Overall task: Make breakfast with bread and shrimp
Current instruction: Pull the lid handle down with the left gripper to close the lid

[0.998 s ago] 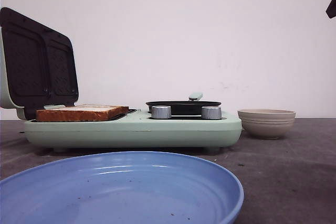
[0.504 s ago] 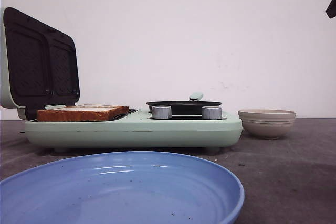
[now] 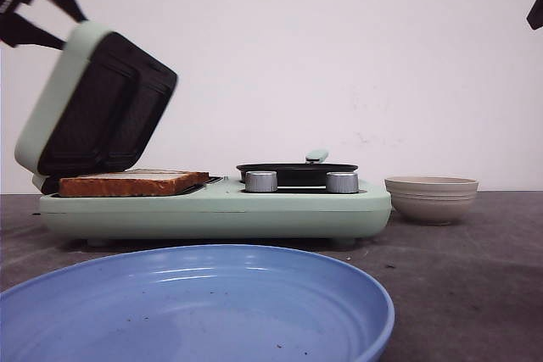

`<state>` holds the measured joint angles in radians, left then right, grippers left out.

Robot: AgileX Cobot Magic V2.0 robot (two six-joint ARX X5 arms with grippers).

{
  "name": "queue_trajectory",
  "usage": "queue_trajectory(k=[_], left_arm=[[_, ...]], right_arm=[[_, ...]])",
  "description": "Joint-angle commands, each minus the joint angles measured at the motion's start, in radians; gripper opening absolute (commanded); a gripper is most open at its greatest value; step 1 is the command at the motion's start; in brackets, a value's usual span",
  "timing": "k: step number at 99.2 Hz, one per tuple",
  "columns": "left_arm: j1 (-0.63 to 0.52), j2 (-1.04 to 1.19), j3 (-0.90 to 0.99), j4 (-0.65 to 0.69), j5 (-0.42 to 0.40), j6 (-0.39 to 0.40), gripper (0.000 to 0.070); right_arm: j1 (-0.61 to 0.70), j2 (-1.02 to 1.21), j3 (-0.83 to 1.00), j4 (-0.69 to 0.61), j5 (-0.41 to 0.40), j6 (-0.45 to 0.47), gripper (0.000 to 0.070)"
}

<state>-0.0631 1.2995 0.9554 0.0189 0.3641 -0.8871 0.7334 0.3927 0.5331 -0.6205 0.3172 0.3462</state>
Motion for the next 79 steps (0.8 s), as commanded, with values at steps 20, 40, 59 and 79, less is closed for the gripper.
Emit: queue_trajectory(k=[20, 40, 59, 79], left_arm=[[-0.131, 0.117, -0.009, -0.048, -0.156, 0.077, 0.0012], [-0.215, 0.159, -0.009, -0.045, -0.235, 0.103, 0.0015], [-0.257, 0.187, -0.008, -0.040, -0.238, 0.142, 0.0267], [-0.278, 0.192, -0.008, -0.034, -0.253, 0.167, 0.0287]], right_arm=[[0.008, 0.004, 0.003, 0.006, 0.004, 0.011, 0.0540], [0.008, 0.004, 0.003, 0.006, 0.004, 0.011, 0.0540], [0.008, 0.004, 0.003, 0.006, 0.004, 0.010, 0.0540], [0.008, 0.004, 0.003, 0.006, 0.000, 0.010, 0.0540]])
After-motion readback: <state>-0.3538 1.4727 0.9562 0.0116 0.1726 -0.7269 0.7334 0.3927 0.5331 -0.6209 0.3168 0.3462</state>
